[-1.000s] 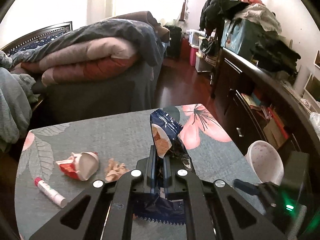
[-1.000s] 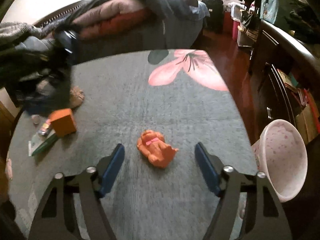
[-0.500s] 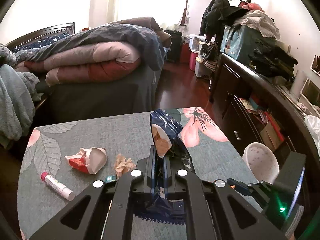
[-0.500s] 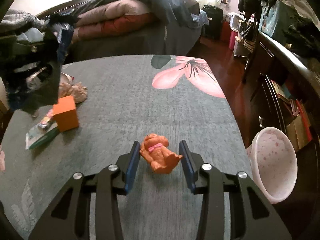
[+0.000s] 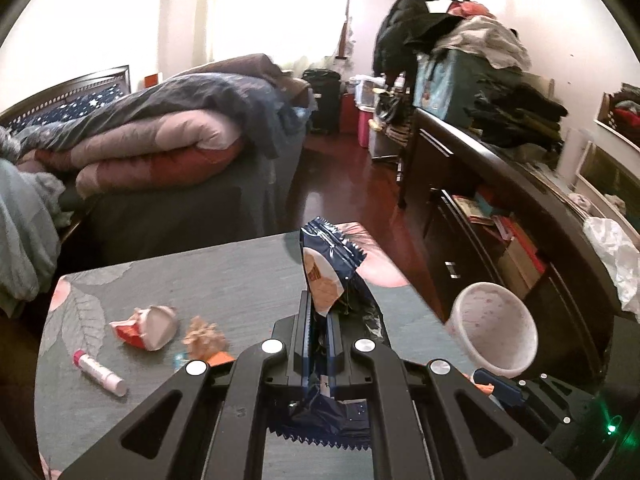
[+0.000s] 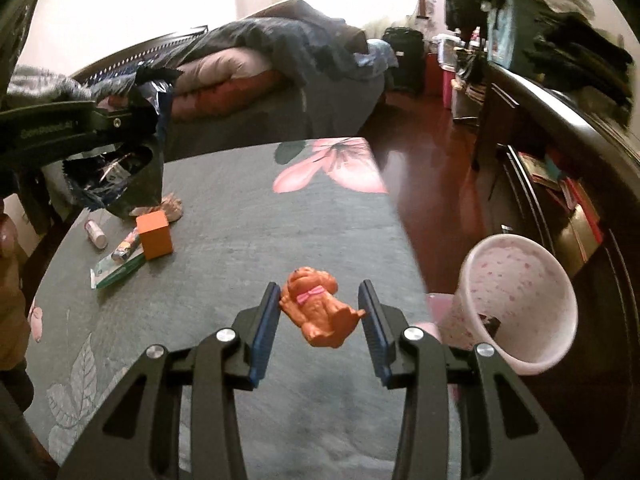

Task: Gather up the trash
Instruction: 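Carry both items over the pink wastebasket and open both tools to drop them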

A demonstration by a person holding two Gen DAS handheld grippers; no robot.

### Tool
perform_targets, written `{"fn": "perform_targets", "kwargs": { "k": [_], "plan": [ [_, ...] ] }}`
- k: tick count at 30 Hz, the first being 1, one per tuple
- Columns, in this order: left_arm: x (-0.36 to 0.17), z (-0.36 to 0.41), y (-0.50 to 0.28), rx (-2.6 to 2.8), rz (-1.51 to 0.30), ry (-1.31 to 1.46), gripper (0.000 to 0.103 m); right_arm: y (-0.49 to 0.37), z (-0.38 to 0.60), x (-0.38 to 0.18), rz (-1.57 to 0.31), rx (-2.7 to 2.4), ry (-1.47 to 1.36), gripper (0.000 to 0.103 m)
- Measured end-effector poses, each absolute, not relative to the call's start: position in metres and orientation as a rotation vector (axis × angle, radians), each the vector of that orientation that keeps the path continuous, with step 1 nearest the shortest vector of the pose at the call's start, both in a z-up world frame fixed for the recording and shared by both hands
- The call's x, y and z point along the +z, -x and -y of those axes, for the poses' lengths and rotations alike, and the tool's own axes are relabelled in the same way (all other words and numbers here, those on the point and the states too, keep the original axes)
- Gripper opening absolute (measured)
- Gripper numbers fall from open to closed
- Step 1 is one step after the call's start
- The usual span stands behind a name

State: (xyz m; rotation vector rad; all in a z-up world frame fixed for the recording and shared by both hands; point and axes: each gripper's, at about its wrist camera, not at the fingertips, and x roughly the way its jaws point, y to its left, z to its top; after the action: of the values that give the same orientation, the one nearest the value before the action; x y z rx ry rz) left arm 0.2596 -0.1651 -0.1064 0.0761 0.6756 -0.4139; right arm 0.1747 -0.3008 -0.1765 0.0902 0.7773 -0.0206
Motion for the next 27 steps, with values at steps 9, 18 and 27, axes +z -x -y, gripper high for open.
{"fn": "perform_targets", "kwargs": {
  "k": [9, 18, 27],
  "plan": [
    [-0.098, 0.231, -0.238, -0.528, -0.653, -0.122, 0.007, -0.14, 0.362, -0.167, -0.724, -0.106, -0.161, 0.041],
    [-0.104, 0.3, -0.229, -0.63, -0.665, -0.167, 0.007, -0.118, 0.433, -0.17, -0.691, -0.22, -0.239, 0.041],
    [-0.125, 0.368, -0.232, -0.718, -0.708, -0.215, 0.007, -0.111, 0.5, -0.195, -0.7, -0.33, -0.333, 0.041]
  ]
}}
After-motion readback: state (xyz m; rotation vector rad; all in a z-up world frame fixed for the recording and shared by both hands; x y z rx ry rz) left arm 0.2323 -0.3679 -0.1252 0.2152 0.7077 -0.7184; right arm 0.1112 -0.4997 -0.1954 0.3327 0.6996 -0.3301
